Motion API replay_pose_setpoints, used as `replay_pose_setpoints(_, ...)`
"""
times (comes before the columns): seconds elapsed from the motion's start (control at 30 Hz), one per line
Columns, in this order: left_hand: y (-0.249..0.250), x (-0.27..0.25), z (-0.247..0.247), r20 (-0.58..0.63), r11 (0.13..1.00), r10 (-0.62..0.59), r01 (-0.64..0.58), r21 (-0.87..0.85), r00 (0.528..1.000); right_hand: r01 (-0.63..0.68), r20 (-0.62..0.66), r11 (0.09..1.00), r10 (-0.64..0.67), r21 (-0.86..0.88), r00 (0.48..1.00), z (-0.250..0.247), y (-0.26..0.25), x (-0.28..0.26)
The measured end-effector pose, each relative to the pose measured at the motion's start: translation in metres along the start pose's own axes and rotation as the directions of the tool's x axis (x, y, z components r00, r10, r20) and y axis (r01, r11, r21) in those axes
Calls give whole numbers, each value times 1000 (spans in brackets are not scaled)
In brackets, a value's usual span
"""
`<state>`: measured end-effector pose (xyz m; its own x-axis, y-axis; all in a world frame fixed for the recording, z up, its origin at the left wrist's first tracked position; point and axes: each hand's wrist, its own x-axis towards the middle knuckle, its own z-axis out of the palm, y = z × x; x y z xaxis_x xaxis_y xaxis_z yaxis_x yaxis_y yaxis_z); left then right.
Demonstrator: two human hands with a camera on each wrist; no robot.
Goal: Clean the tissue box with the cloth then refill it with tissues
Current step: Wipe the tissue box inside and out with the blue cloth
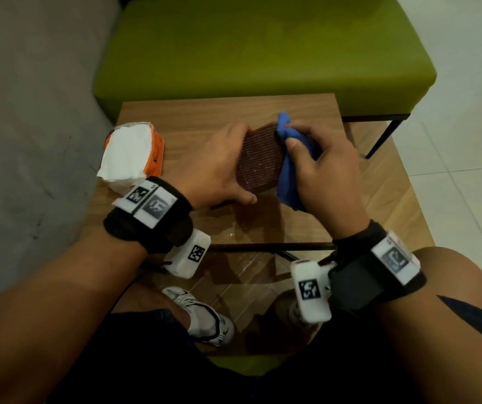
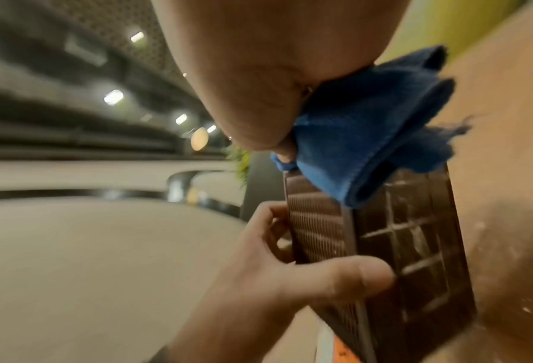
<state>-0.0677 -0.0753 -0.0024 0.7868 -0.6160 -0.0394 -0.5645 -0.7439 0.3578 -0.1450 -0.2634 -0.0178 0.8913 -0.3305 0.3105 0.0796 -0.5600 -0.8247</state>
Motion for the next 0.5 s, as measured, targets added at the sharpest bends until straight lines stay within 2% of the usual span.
replay_pose_setpoints(0.07,-11,-8,1,-55,985,11,-21,-171,998,187,1,982,-187,-20,982,-3,-10,-10)
replay_pose_setpoints(0.1,-16,-13,4,-74,975,17,-33,-219,997,232,23,972,-231,-32,973,-3,-10,-10)
replay_pose_setpoints(0.13,-20,-17,6,-82,967,20,-40,-253,996,235,39,971,-233,-50,972,-4,-6,-7)
replay_pose_setpoints(0.23,-29,-26,17,-87,934,9,-40,-356,996,95,-5,989,-96,-115,995,-11,12,12)
replay_pose_setpoints(0.27,-31,-27,20,-83,923,-2,-30,-384,997,85,-14,986,-88,-144,996,-11,12,14)
replay_pose_setpoints(0.33,-36,-25,25,-73,905,-13,-20,-425,997,187,49,969,-182,-160,982,-2,-5,2)
replay_pose_setpoints(0.43,-47,-26,38,-96,882,6,-51,-469,995,427,243,890,-384,-159,891,16,-35,-33)
replay_pose_setpoints(0.47,-50,-27,42,-95,879,-3,-43,-475,995,452,260,875,-402,-174,878,18,-33,-36)
replay_pose_setpoints(0.5,-52,-30,46,-90,877,-20,-25,-479,996,434,233,881,-390,-187,891,16,-26,-30)
